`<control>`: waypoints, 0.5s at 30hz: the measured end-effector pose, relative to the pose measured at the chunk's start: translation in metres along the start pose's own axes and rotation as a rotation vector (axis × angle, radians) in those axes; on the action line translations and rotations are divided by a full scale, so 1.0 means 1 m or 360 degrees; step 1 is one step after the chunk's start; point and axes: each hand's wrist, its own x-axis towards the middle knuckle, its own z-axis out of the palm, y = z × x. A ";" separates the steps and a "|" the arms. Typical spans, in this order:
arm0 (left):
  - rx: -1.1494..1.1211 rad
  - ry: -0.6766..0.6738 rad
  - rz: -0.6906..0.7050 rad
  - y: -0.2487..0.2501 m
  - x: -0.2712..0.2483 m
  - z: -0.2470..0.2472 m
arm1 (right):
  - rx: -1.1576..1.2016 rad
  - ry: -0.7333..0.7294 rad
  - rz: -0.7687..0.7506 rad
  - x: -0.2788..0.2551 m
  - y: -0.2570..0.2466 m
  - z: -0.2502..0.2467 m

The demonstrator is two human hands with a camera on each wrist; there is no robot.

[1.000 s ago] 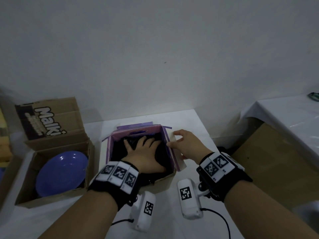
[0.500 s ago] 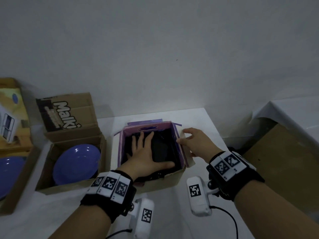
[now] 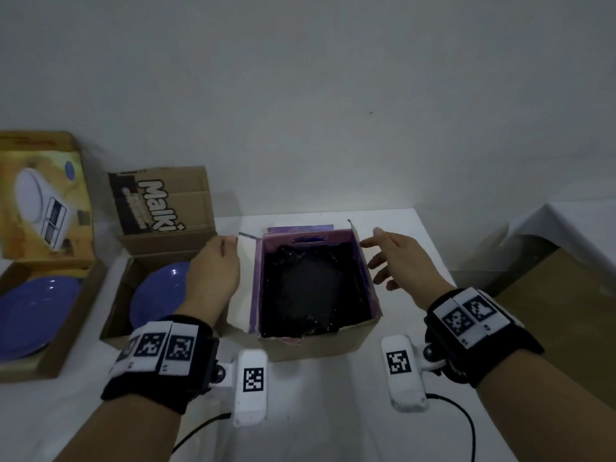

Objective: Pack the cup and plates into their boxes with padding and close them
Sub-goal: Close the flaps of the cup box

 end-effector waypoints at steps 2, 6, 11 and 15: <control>-0.0281 -0.0049 0.0020 0.001 0.003 0.005 | 0.0007 0.0019 -0.0002 0.001 0.005 0.007; -0.0646 -0.0218 -0.0042 0.002 0.004 0.022 | -0.0094 0.0058 0.0069 0.004 0.017 0.020; -0.0093 -0.0204 0.0062 -0.001 0.009 0.040 | -0.0502 0.0159 -0.0091 0.003 0.029 0.036; -0.0310 -0.0415 -0.0027 0.001 0.013 0.051 | -0.0661 0.0300 -0.0230 0.003 0.038 0.048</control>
